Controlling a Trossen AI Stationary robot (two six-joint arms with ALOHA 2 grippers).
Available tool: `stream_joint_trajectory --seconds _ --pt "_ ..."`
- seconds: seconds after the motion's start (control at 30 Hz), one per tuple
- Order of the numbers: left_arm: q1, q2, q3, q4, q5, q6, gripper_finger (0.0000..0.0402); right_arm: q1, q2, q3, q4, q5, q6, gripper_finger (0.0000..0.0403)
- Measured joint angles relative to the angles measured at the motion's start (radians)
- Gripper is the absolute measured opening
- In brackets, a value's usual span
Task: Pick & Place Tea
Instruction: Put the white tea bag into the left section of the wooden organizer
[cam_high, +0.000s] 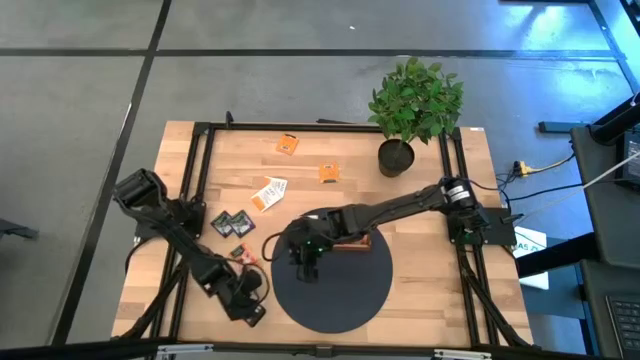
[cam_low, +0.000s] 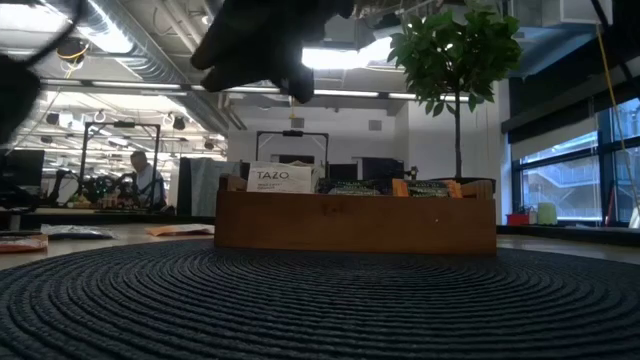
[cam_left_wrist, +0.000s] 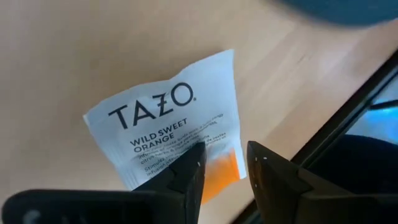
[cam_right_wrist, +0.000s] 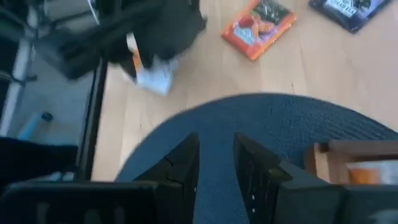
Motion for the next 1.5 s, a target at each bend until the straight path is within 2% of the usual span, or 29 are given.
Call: stream_joint_trajectory --seconds 0.27,0.37,0.57,0.73,0.93,1.07,1.23,1.5 --pt "0.071 -0.005 -0.004 0.114 -0.001 0.361 0.0118 0.006 0.001 -0.115 0.131 0.000 0.188 0.0100" --pt "0.080 -0.035 0.010 0.102 -0.006 0.474 0.0117 0.006 0.001 -0.143 0.193 0.000 0.252 0.0100" --pt "0.077 -0.135 0.036 0.101 -0.047 0.611 0.0114 0.006 0.001 -0.176 0.356 0.003 0.351 0.0100" --pt "0.027 -0.188 0.037 -0.053 -0.042 0.577 0.0118 0.010 0.000 -0.176 0.423 0.004 0.412 0.0100" --pt "-0.066 -0.155 0.037 -0.129 -0.065 0.486 0.0116 0.035 0.011 -0.176 0.425 0.008 0.540 0.0100" --pt "-0.086 -0.112 0.038 -0.133 -0.162 0.440 0.0117 0.062 0.030 -0.175 0.433 0.077 0.591 0.0100" --pt "-0.075 -0.057 0.038 -0.134 -0.159 0.436 0.0120 0.081 0.055 -0.176 0.435 0.121 0.688 0.0100" --pt "-0.070 -0.016 0.044 -0.125 -0.171 0.454 0.0116 0.105 0.063 -0.175 0.438 0.134 0.678 0.0117"
